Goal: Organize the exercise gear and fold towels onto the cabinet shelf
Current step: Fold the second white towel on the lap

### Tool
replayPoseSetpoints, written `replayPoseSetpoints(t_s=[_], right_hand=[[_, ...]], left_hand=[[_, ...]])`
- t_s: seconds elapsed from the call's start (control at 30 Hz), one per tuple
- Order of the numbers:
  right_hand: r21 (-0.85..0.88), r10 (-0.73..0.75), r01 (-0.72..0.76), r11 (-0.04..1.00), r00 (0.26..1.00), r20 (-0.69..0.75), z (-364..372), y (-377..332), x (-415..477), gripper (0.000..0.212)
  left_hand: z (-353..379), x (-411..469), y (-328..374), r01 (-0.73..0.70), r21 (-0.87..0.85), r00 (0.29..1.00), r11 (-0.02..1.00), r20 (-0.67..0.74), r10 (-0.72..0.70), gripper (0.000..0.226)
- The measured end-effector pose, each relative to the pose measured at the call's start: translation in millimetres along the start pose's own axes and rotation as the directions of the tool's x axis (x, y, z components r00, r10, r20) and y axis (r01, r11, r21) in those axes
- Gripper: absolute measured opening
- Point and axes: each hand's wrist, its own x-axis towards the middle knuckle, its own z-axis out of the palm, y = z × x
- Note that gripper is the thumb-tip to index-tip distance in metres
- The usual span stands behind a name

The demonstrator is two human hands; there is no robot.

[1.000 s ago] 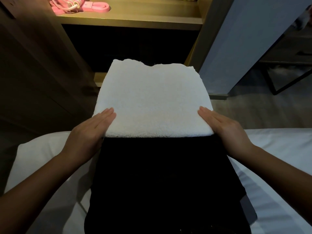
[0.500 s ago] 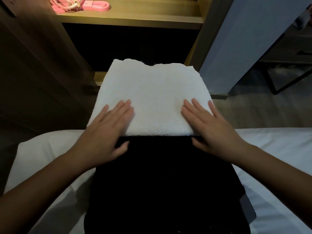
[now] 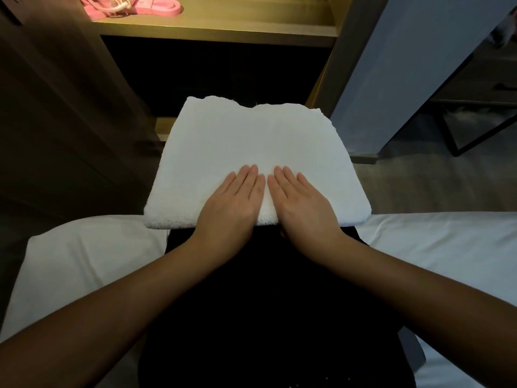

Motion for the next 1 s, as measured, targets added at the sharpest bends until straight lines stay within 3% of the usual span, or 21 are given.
replayPoseSetpoints(t_s=[0.23,0.37,0.57,0.8,0.93,1.0], right_hand=[[0.01,-0.002,0.003,1.0,0.987,-0.163,-6,26,-25,0.05],[0.059,0.011,0.0,0.998,0.983,-0.185,-7,43,-37,0.057],[0.205,0.023,0.014,0.979,0.984,-0.176,-8,82,-56,0.076],[0.473,0.211,-0.09,0.877,0.955,-0.21,22,124,-66,0.073],[0.508,0.218,-0.082,0.857,0.952,-0.215,28,135,-54,0.075],[0.502,0.217,-0.087,0.861,0.954,-0.207,27,140,-41,0.072]], left_hand=[[-1,-19,-32,-0.052,-0.087,0.995,0.995,-0.094,0.044,0.036],[-4,-33,-53,-0.068,-0.135,0.984,0.989,-0.172,0.044,0.067],[7,-69,-102,-0.031,-0.158,0.973,0.987,-0.229,-0.006,0.046],[23,-87,-144,0.047,-0.299,0.993,0.953,-0.091,-0.078,0.074],[30,-81,-164,0.148,-0.334,0.987,0.931,-0.012,-0.161,0.095],[35,-65,-169,0.149,-0.319,0.987,0.936,-0.011,-0.161,0.093]])
